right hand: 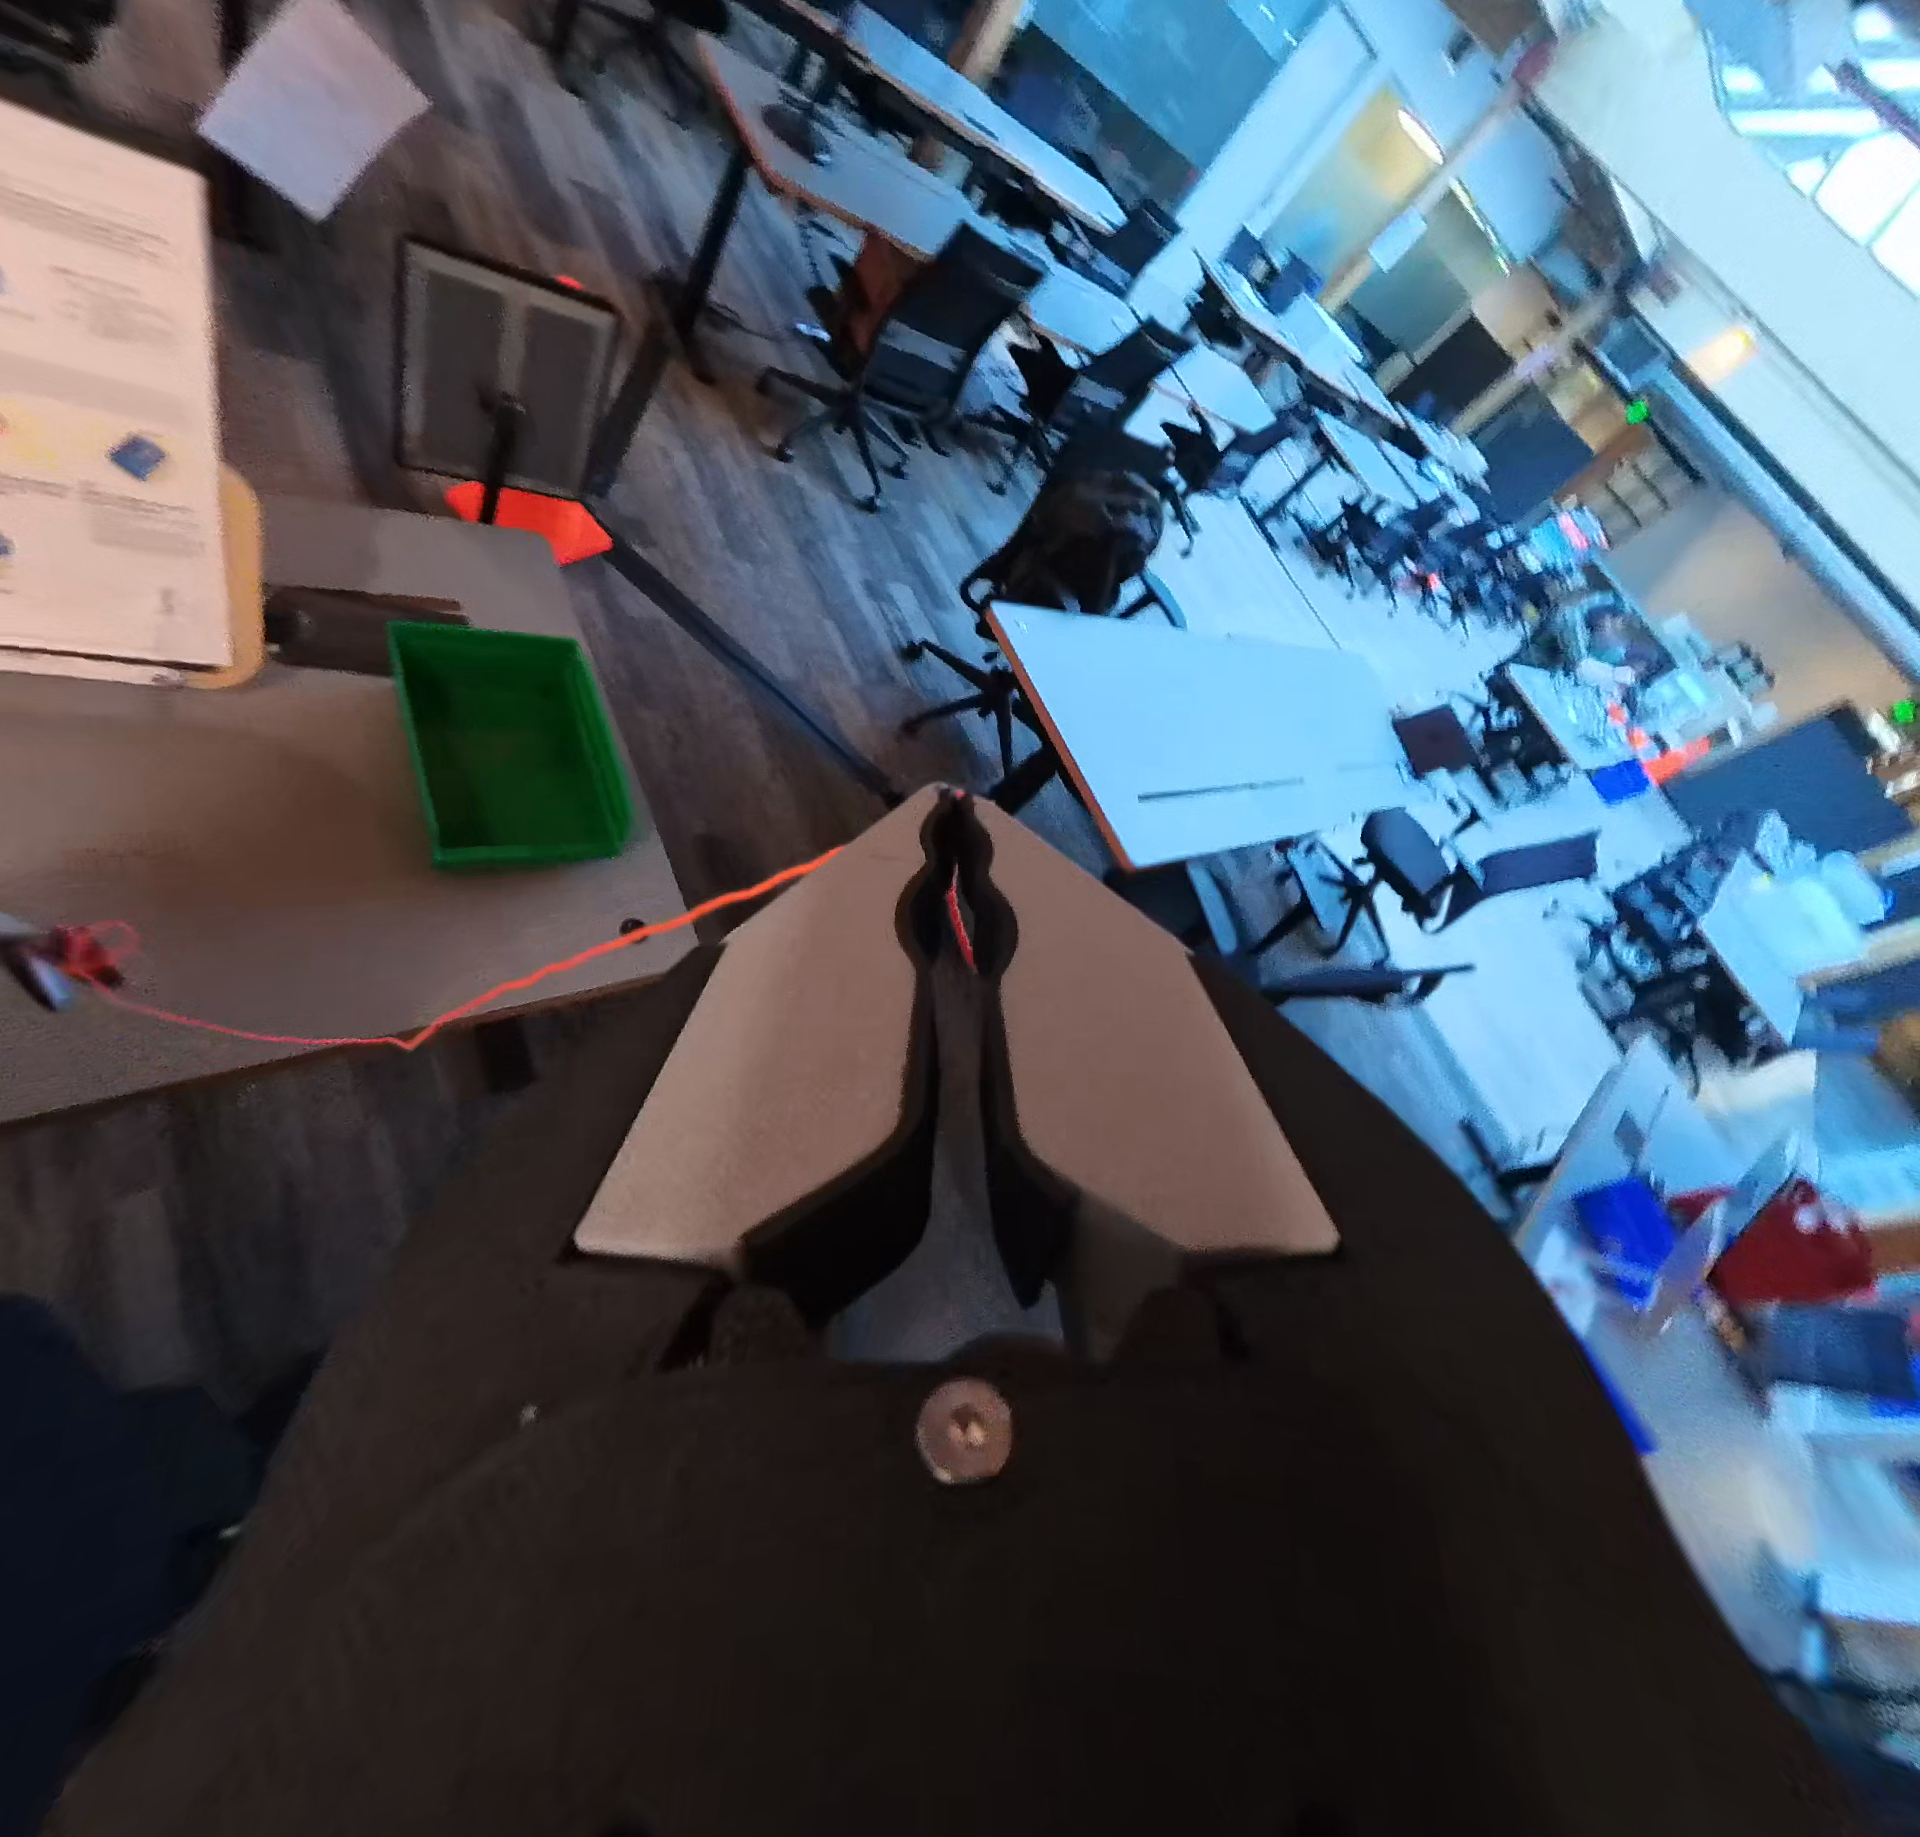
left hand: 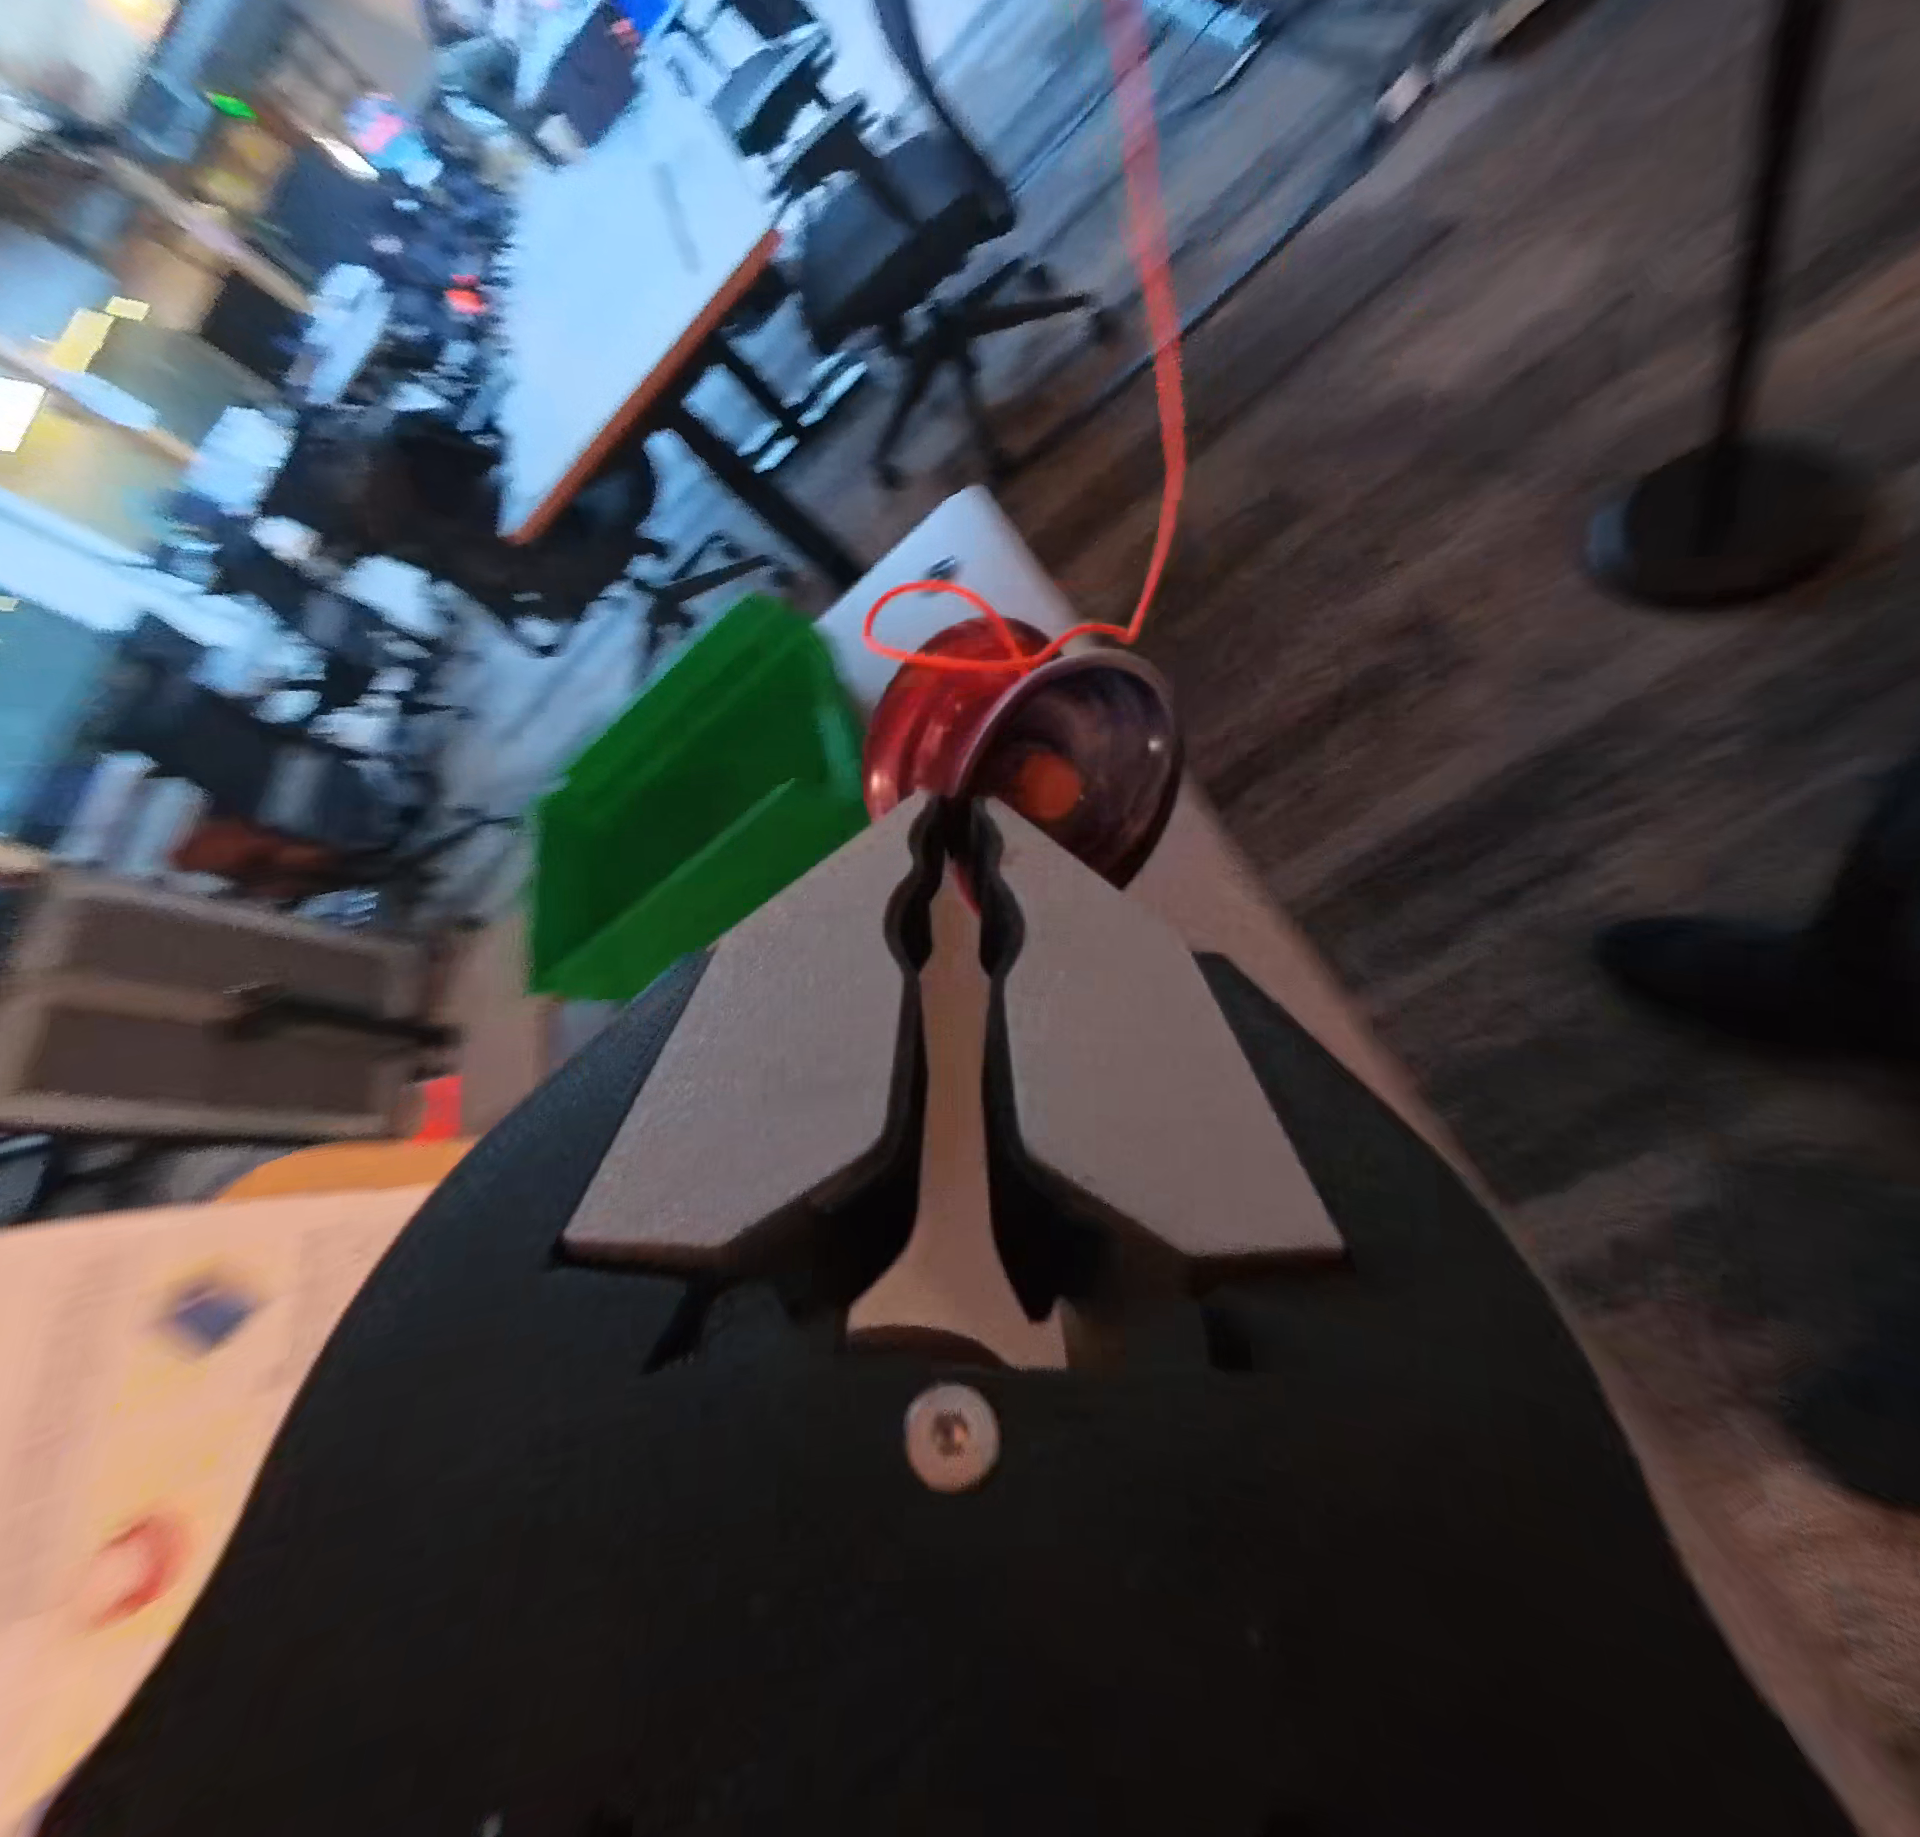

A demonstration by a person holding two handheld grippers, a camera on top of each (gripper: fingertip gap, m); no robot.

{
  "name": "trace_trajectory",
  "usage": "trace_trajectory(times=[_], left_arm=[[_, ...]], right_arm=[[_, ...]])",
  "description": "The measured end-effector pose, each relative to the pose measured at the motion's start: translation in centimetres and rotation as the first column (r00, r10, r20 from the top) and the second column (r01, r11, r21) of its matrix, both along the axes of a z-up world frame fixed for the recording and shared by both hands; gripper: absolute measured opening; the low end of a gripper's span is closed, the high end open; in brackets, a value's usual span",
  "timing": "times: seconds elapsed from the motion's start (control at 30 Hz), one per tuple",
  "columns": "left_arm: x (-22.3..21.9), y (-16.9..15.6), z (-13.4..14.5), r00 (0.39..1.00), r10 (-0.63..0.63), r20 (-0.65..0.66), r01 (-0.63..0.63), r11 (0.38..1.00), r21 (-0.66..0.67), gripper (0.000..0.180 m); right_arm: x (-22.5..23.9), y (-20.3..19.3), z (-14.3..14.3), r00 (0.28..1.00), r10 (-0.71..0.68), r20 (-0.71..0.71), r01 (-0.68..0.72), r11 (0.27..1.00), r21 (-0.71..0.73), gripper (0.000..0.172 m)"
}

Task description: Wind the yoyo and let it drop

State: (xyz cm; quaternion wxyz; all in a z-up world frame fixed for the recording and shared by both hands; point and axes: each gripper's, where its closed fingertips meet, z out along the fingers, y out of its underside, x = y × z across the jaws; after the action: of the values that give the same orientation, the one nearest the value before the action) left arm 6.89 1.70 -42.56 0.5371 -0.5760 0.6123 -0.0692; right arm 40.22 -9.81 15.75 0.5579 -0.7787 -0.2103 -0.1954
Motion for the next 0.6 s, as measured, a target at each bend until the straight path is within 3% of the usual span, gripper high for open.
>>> trace_trajectory(times=[0.1,0.17,0.23,0.3,0.37,0.43,0.5,0.6], left_arm=[[-5.3,3.6,2.4,0.989,0.133,-0.072,-0.116,0.974,0.196,0.000],[-8.2,5.1,4.9,0.982,0.183,-0.040,-0.168,0.954,0.246,0.000],[-9.9,5.2,8.3,0.984,0.170,0.045,-0.175,0.951,0.253,0.000],[-10.2,4.7,12.0,0.982,0.129,0.140,-0.161,0.955,0.248,0.001],[-9.3,3.7,15.4,0.970,0.064,0.236,-0.120,0.965,0.233,0.001],[-7.8,2.4,18.4,0.950,-0.012,0.311,-0.066,0.968,0.241,0.000],[-5.8,1.1,20.6,0.938,-0.087,0.335,-0.009,0.961,0.275,0.000],[-2.5,-1.1,22.9,0.931,-0.194,0.308,0.078,0.933,0.351,0.000]], right_arm=[[6.5,-3.0,-4.8,0.980,-0.036,-0.196,0.048,0.997,0.059,0.000],[10.4,-5.0,-8.7,0.933,-0.010,-0.361,0.040,0.996,0.076,0.000],[12.6,-6.3,-14.6,0.867,0.033,-0.497,-0.028,0.999,0.017,0.000],[12.7,-6.7,-21.7,0.842,0.050,-0.537,-0.106,0.992,-0.074,0.000],[10.7,-5.8,-28.2,0.836,0.085,-0.543,-0.183,0.975,-0.130,0.000],[6.6,-4.0,-34.3,0.768,0.155,-0.621,-0.315,0.936,-0.157,0.000],[1.7,-2.4,-40.6,0.703,0.189,-0.686,-0.452,0.863,-0.225,0.000],[-4.1,-1.1,-49.1,0.694,0.183,-0.697,-0.561,0.744,-0.363,0.000]])
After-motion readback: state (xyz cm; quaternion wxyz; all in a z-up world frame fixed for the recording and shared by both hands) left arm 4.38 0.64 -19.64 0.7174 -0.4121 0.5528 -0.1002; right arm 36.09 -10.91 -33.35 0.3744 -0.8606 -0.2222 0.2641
